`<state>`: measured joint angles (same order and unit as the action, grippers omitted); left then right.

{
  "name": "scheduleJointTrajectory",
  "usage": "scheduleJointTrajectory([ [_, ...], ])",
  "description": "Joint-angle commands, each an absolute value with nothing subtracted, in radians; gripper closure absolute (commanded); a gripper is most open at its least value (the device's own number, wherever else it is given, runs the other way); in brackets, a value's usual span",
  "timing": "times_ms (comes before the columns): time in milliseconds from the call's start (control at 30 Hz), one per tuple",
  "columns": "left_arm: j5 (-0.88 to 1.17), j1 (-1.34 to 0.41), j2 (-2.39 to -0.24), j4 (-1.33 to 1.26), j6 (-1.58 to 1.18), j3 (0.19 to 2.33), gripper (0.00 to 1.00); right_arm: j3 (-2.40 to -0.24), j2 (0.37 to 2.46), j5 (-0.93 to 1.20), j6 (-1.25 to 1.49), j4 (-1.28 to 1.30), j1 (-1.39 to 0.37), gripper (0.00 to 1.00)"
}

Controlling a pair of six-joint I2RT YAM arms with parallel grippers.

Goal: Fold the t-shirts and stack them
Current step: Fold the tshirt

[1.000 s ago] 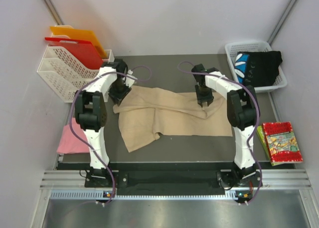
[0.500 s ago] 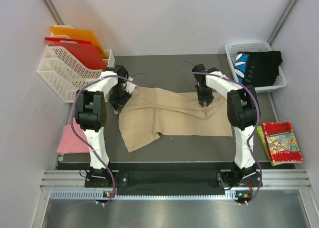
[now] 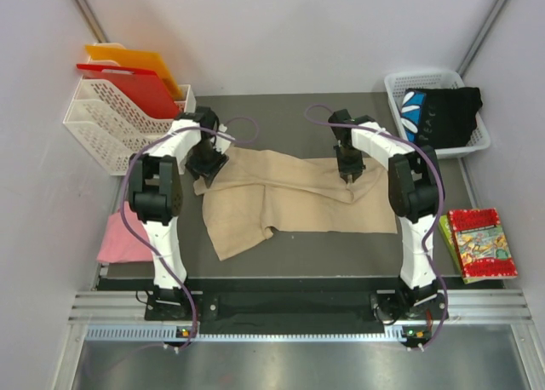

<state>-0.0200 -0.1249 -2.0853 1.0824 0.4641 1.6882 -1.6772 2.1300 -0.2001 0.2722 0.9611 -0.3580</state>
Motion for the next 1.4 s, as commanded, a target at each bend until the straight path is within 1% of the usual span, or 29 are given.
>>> scheduleJointTrajectory([
  [0,0.027,-0.12,-2.117,1.086,0.456,1.712,0.55,-1.694,2.111,-0.202,0.276,0.95,-0.364,0.77],
  [100,0.038,-0.12,-2.123,1.097,0.457,1.724,0.69,-1.692,2.108,-0.209,0.276,0.953,-0.362,0.78],
  [267,0.034,-0.114,-2.126,1.103,0.466,1.724,0.66,-1.692,2.102,-0.209,0.278,0.953,-0.362,0.79],
  [333,0.037,-0.107,-2.134,1.109,0.466,1.724,0.7,-1.692,2.1,-0.209,0.276,0.953,-0.364,0.8],
  [367,0.04,-0.107,-2.137,1.111,0.466,1.724,0.78,-1.692,2.1,-0.209,0.276,0.953,-0.364,0.8],
  [400,0.046,-0.104,-2.14,1.115,0.466,1.729,0.95,-1.693,2.1,-0.21,0.278,0.954,-0.364,0.81],
  [433,0.048,-0.104,-2.14,1.12,0.466,1.735,1.0,-1.698,2.097,-0.21,0.278,0.957,-0.364,0.81],
  [567,0.064,-0.103,-2.126,1.156,0.46,1.781,1.0,-1.718,2.08,-0.216,0.279,0.977,-0.364,0.83],
  [667,0.066,-0.103,-2.122,1.192,0.459,1.857,1.0,-1.732,2.049,-0.213,0.285,0.992,-0.364,0.84],
  [767,0.063,-0.103,-2.112,1.233,0.46,1.937,1.0,-1.733,1.996,-0.229,0.291,1.005,-0.364,0.9],
  [800,0.061,-0.103,-2.109,1.252,0.46,1.966,1.0,-1.735,1.968,-0.236,0.296,1.017,-0.362,0.95],
  [867,0.057,-0.103,-2.096,1.261,0.469,1.983,1.0,-1.744,1.944,-0.25,0.299,1.029,-0.364,1.0],
  [1233,0.02,-0.103,-2.051,1.269,0.482,1.931,1.0,-1.715,1.757,-0.349,0.339,1.1,-0.362,1.0],
  [1367,0.009,-0.103,-2.043,1.232,0.489,1.942,1.0,-1.695,1.707,-0.4,0.359,1.083,-0.315,1.0],
])
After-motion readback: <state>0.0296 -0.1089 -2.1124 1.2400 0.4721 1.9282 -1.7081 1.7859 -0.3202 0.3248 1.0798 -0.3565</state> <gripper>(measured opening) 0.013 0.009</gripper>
